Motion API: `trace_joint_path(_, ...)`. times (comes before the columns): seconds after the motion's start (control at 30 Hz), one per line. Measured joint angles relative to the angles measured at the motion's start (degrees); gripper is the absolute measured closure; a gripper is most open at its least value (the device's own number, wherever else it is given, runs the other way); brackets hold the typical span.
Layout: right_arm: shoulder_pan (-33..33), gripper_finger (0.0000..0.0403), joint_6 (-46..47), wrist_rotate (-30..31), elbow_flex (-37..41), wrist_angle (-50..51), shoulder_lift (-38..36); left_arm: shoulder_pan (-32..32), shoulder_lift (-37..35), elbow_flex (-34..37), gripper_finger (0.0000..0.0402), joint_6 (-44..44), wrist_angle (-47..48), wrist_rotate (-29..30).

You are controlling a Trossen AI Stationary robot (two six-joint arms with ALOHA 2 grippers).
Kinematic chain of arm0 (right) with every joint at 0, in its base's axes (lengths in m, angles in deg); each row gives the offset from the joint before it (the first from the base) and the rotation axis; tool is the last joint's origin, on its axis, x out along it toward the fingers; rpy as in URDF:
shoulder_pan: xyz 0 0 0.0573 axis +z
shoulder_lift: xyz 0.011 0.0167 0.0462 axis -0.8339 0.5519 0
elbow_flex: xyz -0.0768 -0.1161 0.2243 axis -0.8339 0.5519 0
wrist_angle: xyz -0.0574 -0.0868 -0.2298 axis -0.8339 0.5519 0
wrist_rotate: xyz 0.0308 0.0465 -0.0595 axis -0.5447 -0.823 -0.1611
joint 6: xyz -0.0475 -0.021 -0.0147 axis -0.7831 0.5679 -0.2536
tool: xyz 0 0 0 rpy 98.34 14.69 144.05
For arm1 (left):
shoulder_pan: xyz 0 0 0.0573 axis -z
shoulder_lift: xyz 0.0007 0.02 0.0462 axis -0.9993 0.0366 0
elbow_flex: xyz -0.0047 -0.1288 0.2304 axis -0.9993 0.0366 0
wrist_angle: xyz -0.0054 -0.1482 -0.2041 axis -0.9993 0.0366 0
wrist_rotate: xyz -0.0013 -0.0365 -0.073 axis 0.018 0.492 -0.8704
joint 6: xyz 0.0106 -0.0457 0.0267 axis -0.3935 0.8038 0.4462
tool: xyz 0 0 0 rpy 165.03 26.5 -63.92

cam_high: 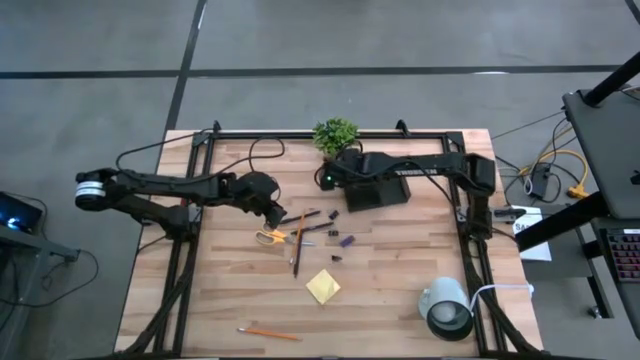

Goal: Pick and place office supplies into organizer
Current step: Prepare the desk organizer on the table, then put the middle black binder clip into the desk organizer

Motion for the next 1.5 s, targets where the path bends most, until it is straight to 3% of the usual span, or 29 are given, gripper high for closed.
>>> trace_joint_path(0.27,-0.9,0.0353,8.6,3.1,0.0,-1.3,1.9,0.8,-1.8,0.0,0.0304,0.0,0.7,0.0)
trace_joint_path(0.43,-0.1,0.0310,-0.4,5.6,-2.3,-1.0,0.6,0.8,-2.5,0.0,0.0304,0.1,1.7,0.1)
trace_joint_path(0.67,1.5,0.0259,-30.2,2.0,-8.6,5.5,-0.7,0.8,-2.7,0.0,0.0304,0.3,1.6,1.1)
trace_joint_path(0.8,5.5,0.0242,-64.7,-7.0,-12.1,13.1,-1.8,0.8,-2.7,0.0,0.0304,-5.0,1.6,0.6)
trace_joint_path(0.87,8.3,0.0239,-77.4,-12.9,-12.2,16.7,-2.6,0.8,-2.7,0.0,0.0304,-8.6,1.7,-0.5)
trace_joint_path(1.03,12.5,0.0237,-94.7,-16.1,-8.2,14.8,-2.1,0.9,-2.8,0.0,0.0304,-11.9,1.6,-2.1)
trace_joint_path(1.17,14.1,0.0231,-90.9,-16.3,-6.6,6.5,0.3,0.8,-2.7,0.0,0.0304,-11.9,1.6,-2.1)
trace_joint_path(1.3,14.0,0.0221,-81.6,-17.8,-6.5,6.2,3.7,0.8,-2.7,0.0,0.0304,-11.9,1.6,-2.1)
trace_joint_path(1.5,13.3,0.0211,-76.3,-19.8,-6.4,5.7,7.5,0.9,-2.7,0.0,0.0304,-11.9,1.6,-2.1)
